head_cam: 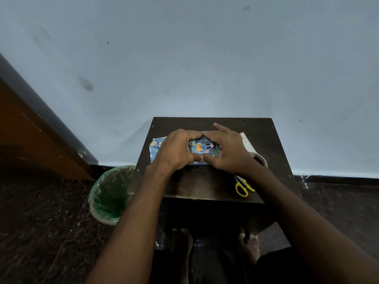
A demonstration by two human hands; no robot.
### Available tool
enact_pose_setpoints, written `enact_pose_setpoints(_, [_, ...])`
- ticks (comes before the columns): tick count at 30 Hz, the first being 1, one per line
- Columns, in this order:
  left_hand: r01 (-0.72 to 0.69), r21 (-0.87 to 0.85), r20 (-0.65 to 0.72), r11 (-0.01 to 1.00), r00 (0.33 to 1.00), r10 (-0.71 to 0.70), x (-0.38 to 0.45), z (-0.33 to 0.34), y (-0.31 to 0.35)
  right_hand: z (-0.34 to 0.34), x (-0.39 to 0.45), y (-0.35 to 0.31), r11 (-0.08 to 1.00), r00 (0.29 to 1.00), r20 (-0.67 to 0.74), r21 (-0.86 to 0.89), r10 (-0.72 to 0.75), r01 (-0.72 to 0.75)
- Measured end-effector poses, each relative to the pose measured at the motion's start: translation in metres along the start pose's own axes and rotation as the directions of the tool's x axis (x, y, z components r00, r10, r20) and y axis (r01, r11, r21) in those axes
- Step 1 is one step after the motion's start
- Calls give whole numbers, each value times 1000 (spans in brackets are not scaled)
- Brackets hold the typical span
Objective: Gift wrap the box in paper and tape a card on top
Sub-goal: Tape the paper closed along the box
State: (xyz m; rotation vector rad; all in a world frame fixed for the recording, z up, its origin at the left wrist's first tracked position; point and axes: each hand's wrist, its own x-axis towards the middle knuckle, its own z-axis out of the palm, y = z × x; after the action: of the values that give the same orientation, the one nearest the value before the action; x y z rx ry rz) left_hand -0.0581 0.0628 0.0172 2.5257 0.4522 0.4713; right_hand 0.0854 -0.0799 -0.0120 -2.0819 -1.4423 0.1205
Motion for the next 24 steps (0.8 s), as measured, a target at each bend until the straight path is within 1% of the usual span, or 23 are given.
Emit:
enact_pose_setpoints(1, [0, -24, -5, 1000, 1000, 0, 0, 0, 0, 1, 0, 2, 1000, 1000, -9, -14, -11, 11])
enact_pose_setpoints(3, [47, -63, 7, 997, 999, -46, 1, 0, -1, 0, 2, 6, 1000, 999, -48, -12, -17, 16])
enact_pose_setpoints(5, [81, -62, 17, 995, 997, -80, 2, 0, -3, -2, 5, 8, 999, 997, -62, -37, -42, 39])
enact_pose_setpoints(10, [78, -68, 31, 995, 997, -76, 2, -2, -7, -1, 3, 4, 993, 993, -78, -85, -86, 80])
enact_pose_setpoints(12, [55, -57, -5, 997, 998, -55, 3, 0, -7, -1, 4, 2, 991, 989, -103, -101, -102, 92])
enact_pose_setpoints(14, [-6, -65, -93, 998, 996, 0, 4, 4, -4, -2, 4, 1, 991, 986, -131, -97, -107, 95])
enact_pose_setpoints(15, [-30, -68, -147, 997, 989, 20, 5, 7, -3, -3, 5, 1, 992, 985, -137, -95, -102, 89])
enact_pose_setpoints(17, [-18, -68, -208, 997, 978, 3, 5, 15, -2, -3, 6, 2, 993, 987, -134, -88, -85, 73])
enact_pose_setpoints(19, [17, -81, -203, 997, 979, -33, 7, 22, -1, -2, 6, 1, 995, 988, -136, -75, -79, 69])
enact_pose_setpoints(21, [22, -139, -189, 990, 981, -48, 8, 25, 1, -3, 5, 1, 998, 990, -127, -37, -54, 50])
enact_pose_setpoints(24, [51, -230, -161, 972, 983, -89, 11, 25, 3, -10, 5, 6, 997, 996, -82, 67, -19, 24])
